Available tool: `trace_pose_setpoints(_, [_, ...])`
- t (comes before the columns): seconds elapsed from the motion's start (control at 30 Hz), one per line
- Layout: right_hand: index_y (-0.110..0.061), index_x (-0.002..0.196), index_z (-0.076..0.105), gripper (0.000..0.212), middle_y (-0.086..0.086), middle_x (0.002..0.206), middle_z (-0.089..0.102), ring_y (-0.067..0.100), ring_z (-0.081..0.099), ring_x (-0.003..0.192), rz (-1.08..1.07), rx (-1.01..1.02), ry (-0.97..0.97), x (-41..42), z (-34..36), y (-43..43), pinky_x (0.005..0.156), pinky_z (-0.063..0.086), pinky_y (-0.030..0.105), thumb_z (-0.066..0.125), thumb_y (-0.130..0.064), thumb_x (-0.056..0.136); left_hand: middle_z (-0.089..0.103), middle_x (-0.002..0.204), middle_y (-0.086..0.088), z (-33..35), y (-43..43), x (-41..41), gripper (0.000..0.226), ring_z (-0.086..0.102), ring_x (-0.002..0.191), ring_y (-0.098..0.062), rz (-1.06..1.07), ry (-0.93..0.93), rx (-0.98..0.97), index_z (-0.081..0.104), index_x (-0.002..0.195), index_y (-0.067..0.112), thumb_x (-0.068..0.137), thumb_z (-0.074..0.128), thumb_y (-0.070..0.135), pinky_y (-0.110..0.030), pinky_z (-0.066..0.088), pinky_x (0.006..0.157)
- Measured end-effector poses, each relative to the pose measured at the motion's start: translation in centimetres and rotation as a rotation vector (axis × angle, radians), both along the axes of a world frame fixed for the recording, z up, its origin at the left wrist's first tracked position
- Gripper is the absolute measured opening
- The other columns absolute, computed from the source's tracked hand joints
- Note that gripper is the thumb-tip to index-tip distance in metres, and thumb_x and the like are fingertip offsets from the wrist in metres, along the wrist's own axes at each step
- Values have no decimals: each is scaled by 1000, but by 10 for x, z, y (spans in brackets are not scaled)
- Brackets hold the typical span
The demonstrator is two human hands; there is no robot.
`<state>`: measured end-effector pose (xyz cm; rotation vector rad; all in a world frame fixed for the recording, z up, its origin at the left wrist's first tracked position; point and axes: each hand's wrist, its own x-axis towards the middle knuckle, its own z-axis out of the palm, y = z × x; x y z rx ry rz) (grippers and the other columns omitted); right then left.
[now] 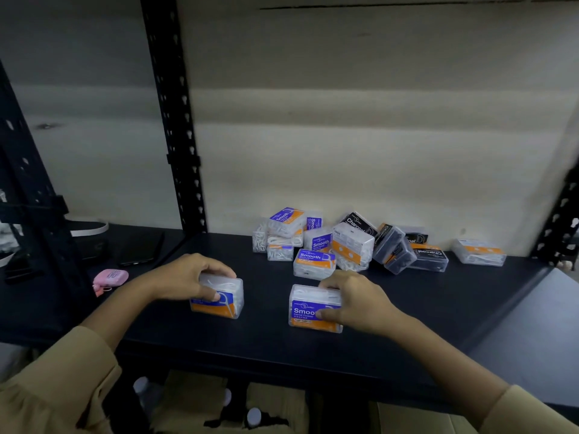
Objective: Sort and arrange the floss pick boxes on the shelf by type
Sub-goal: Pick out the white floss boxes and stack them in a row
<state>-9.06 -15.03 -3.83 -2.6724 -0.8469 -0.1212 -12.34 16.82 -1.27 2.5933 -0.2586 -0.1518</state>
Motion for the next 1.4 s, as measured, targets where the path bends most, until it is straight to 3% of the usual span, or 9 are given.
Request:
trace_pose_setpoints(0.2, [-27, 119, 55, 47, -6, 122, 56, 10, 48, 110, 4, -12, 15, 0, 1, -1, 82, 43, 28, 68, -46, 78, 62, 116, 20, 0, 0, 2, 41, 59, 106, 2, -12, 19, 16, 58, 102, 48, 77, 74, 20, -18, 47, 94])
trace_pose_setpoints(0.33, [-27, 112, 60, 42, -6, 115, 59, 10, 51, 104, 26, 55, 74, 1, 3, -5, 86, 49, 34, 66, -51, 77, 63, 110, 21, 10, -23, 6, 44, 54, 105, 14, -19, -30, -75, 55, 107, 49, 66, 72, 50, -11, 42, 87])
trace_pose_setpoints(0.47, [-23, 102, 66, 32, -4, 100, 66, 7, 59, 87, -38, 331, 114, 12, 3, -13, 79, 54, 37, 56, -48, 85, 67, 105, 12, 8, -63, 31, 35, 61, 97, -2, 5, -232, -65, 63, 115, 31, 81, 70, 27, -23, 50, 90])
trace_pose_setpoints(0.57, [-15, 101, 66, 25, -1, 98, 65, 15, 60, 89, -234, 457, -23, 33, 5, -20, 74, 52, 34, 58, -35, 88, 61, 108, 9, 7, -97, 54, 38, 56, 92, -2, -39, -272, -23, 59, 125, 23, 87, 63, 21, -18, 46, 83])
trace_pose_setpoints(0.67, [-15, 112, 58, 29, 3, 114, 55, 20, 53, 105, -413, 447, -148, 54, 8, -24, 76, 46, 31, 62, -23, 85, 52, 128, 2, 3, -127, 81, 47, 52, 112, -13, -90, -205, 100, 48, 134, 23, 89, 59, 22, -29, 43, 98])
trace_pose_setpoints(0.8, [-19, 133, 37, 56, 5, 138, 38, 24, 37, 127, -563, 390, -109, 68, 12, -23, 88, 47, 42, 64, -24, 84, 40, 144, -4, -5, -151, 107, 58, 43, 128, -22, -121, -90, 221, 35, 143, 24, 88, 56, 23, -37, 38, 107])
trace_pose_setpoints(0.97, [-22, 137, 31, 65, 6, 137, 44, 26, 42, 126, -603, 399, 30, 83, 2, -24, 88, 46, 43, 65, -28, 83, 44, 142, -7, -10, -158, 120, 62, 47, 125, -24, -123, -23, 292, 28, 145, 31, 89, 55, 30, -37, 42, 103])
trace_pose_setpoints(1.1, [-19, 126, 46, 46, 6, 124, 59, 27, 55, 113, -601, 467, 53, 86, 1, -27, 85, 51, 42, 64, -24, 84, 45, 141, -7, -10, -156, 123, 66, 47, 125, -24, -140, -11, 324, 29, 145, 27, 87, 60, 24, -36, 41, 104])
trace_pose_setpoints(1.4, [-10, 116, 55, 37, 9, 115, 64, 24, 60, 104, -514, 648, 81, 79, 0, -34, 85, 50, 34, 68, -10, 81, 41, 132, -1, -4, -153, 106, 73, 37, 122, -20, -159, -234, 466, 42, 130, 24, 69, 75, 47, -36, 35, 97])
